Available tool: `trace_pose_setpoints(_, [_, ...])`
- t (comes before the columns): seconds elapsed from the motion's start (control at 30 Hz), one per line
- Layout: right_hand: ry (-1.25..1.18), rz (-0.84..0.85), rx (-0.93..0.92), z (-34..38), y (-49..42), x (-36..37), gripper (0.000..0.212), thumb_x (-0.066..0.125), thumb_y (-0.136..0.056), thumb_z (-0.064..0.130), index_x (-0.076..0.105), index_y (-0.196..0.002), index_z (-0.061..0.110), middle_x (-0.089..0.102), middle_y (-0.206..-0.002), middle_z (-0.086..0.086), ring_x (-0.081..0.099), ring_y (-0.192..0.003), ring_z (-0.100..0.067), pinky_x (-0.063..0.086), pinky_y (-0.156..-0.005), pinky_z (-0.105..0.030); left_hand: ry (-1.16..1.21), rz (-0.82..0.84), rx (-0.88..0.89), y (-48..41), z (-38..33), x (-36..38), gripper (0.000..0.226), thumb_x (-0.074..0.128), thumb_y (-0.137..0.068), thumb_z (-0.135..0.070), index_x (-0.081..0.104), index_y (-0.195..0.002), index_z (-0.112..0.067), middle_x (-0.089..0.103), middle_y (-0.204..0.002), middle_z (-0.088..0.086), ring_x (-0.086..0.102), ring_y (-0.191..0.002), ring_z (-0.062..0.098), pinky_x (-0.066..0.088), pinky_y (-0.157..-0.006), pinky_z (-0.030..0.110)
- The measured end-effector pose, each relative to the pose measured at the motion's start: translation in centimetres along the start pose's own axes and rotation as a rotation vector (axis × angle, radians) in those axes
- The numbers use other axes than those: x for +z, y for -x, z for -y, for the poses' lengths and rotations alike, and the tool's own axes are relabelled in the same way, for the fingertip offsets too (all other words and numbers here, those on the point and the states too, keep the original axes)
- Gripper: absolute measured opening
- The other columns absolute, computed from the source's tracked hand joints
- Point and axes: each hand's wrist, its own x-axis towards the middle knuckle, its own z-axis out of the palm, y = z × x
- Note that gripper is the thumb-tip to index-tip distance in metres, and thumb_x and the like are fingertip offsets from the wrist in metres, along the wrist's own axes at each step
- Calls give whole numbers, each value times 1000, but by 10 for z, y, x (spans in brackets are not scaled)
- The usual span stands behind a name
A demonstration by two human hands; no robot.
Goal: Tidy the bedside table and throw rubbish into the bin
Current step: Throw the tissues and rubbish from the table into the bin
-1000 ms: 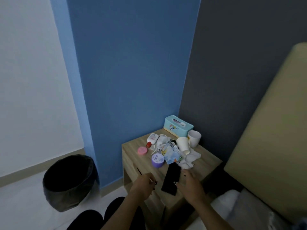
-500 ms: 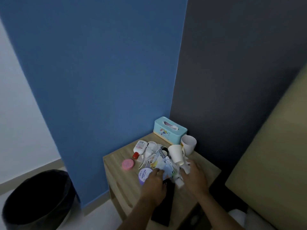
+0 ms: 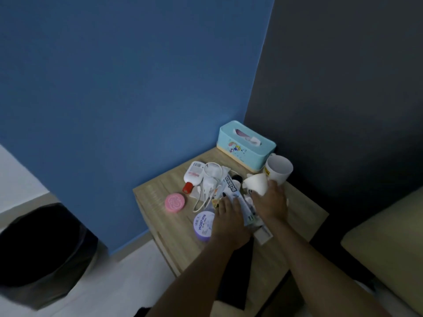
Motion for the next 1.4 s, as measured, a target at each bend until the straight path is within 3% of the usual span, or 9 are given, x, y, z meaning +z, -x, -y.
trace_pose_setpoints(0.2, [-28, 9, -26, -1, 3, 0, 55, 69, -82, 31, 49, -126, 6, 58, -122, -21, 57, -110, -37, 48, -83, -41, 60, -127, 13, 9, -6, -9, 68, 30, -96, -36, 11, -148, 3, 18, -153, 30, 20, -144, 41, 19, -119, 49])
trace_pose_setpoints(0.33, [-92, -13, -73, 15, 12, -18, 59, 69, -82, 35, 48, -129, 6, 56, -120, -19, 53, -112, -35, 46, -85, -39, 93, -256, 104, 17, -13, -39, 64, 60, -84, -11, 35, -140, 5, 45, -140, 30, 46, -130, 41, 38, -107, 45])
trace_pose_setpoints(0.43, [-198, -43, -117, 36, 25, -40, 63, 70, -81, 40, 48, -130, 8, 56, -121, -17, 55, -111, -33, 48, -86, -39, 146, -290, 90, 34, -20, -74, 63, 50, -87, 0, 27, -146, -5, 40, -146, 21, 42, -133, 35, 36, -108, 39])
trace_pose_setpoints(0.6, [-312, -139, -220, 81, 58, -72, 61, 66, -86, 31, 42, -137, 9, 54, -129, -17, 53, -117, -31, 44, -88, -35, 210, -533, 42, 73, -14, -120, 55, 42, -88, -2, 38, -141, -12, 58, -127, 18, 58, -114, 34, 48, -88, 37])
trace_pose_setpoints(0.77, [-355, -96, -338, 128, 114, -75, 83, 68, -84, 32, 23, -148, 4, 40, -144, -21, 42, -130, -35, 39, -100, -39, 418, -706, -78, 136, 25, -159, 41, 42, -93, -8, 46, -134, -14, 64, -117, 15, 61, -106, 35, 47, -86, 38])
trace_pose_setpoints(0.9, [-405, 6, -422, 164, 179, -44, 70, 76, -74, 27, 46, -134, 6, 51, -126, -20, 50, -116, -37, 43, -90, -40, 256, -846, -223, 205, 88, -172, 33, 39, -96, -18, 48, -128, -19, 67, -113, 9, 63, -96, 36, 50, -73, 40])
trace_pose_setpoints(1.1, [-452, 258, -536, 225, 289, 32, 62, 77, -72, 31, 55, -126, 9, 52, -112, -14, 58, -97, -33, 44, -75, -31, 166, -954, -525, 316, 190, -175, 33, 38, -97, -21, 50, -127, -17, 69, -101, 10, 64, -88, 34, 48, -69, 38])
trace_pose_setpoints(1.23, [-474, 388, -626, 262, 344, 79, 64, 77, -74, 30, 53, -129, 7, 49, -120, -13, 58, -101, -30, 43, -79, -27, 191, -962, -684, 352, 247, -167, 25, 38, -97, -19, 54, -115, -16, 67, -96, 5, 64, -86, 29, 42, -63, 31])
trace_pose_setpoints(1.4, [-453, 487, -682, 294, 364, 137, 66, 74, -77, 37, 47, -132, 10, 44, -134, -9, 54, -112, -25, 47, -86, -30, 222, -904, -783, 347, 310, -153, 33, 36, -96, -23, 49, -126, -21, 67, -109, 5, 64, -93, 29, 50, -75, 36])
